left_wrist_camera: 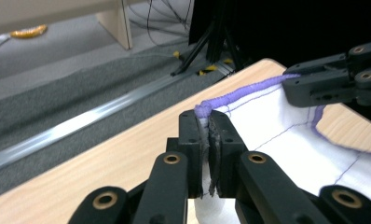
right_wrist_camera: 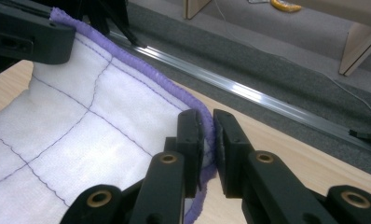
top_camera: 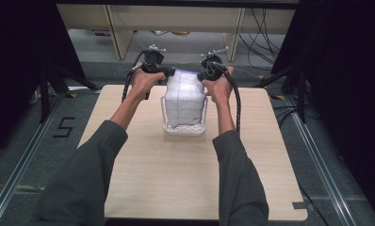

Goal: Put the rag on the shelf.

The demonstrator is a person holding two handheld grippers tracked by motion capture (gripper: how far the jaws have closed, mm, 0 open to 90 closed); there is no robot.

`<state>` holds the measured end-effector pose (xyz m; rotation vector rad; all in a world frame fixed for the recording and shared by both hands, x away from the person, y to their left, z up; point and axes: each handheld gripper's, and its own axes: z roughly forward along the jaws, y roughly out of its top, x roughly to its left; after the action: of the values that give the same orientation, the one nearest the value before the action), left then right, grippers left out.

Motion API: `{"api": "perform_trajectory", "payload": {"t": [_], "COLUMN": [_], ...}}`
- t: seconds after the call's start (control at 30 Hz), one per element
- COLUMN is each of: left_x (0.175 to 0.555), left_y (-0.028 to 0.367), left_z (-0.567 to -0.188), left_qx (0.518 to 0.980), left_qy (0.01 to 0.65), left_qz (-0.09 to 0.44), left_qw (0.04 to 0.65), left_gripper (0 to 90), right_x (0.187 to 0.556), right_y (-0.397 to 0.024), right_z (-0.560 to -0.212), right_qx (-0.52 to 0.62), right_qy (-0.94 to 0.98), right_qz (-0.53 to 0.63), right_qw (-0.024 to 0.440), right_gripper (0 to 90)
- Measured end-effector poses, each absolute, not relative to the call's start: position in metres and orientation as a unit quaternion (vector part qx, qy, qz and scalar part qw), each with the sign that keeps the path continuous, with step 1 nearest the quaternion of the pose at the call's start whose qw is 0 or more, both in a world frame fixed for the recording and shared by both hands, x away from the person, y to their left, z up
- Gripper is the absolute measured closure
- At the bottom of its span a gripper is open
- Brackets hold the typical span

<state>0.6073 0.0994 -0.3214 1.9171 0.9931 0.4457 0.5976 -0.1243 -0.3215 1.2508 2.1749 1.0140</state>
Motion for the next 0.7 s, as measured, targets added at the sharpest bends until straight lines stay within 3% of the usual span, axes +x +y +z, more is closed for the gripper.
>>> {"api": "perform_trajectory", "payload": {"t": [0.3, 0.43, 0.47, 0.5, 0.57, 0.7], "left_x": [0.607, 0.607, 0.607, 0.606, 0.605, 0.602], "left_y": [0.100, 0.103, 0.104, 0.105, 0.108, 0.115], "left_z": [-0.337, -0.341, -0.342, -0.342, -0.340, -0.335], "left_qx": [0.789, 0.797, 0.801, 0.802, 0.795, 0.787], "left_qy": [0.408, 0.408, 0.407, 0.407, 0.418, 0.423], "left_qz": [0.164, 0.150, 0.136, 0.134, 0.146, 0.140], "left_qw": [0.430, 0.419, 0.418, 0.415, 0.414, 0.426], "left_gripper": [82.4, 79.2, 68.1, 68.1, 57.7, 55.1], "right_x": [0.602, 0.605, 0.605, 0.605, 0.603, 0.600], "right_y": [-0.122, -0.124, -0.127, -0.127, -0.130, -0.137], "right_z": [-0.338, -0.344, -0.346, -0.346, -0.345, -0.340], "right_qx": [0.460, 0.475, 0.476, 0.476, 0.487, 0.491], "right_qy": [0.795, 0.789, 0.786, 0.786, 0.780, 0.775], "right_qz": [0.342, 0.331, 0.336, 0.336, 0.338, 0.339], "right_qw": [0.200, 0.205, 0.204, 0.204, 0.203, 0.205], "right_gripper": [75.1, 58.7, 57.9, 57.9, 56.1, 52.9]}}
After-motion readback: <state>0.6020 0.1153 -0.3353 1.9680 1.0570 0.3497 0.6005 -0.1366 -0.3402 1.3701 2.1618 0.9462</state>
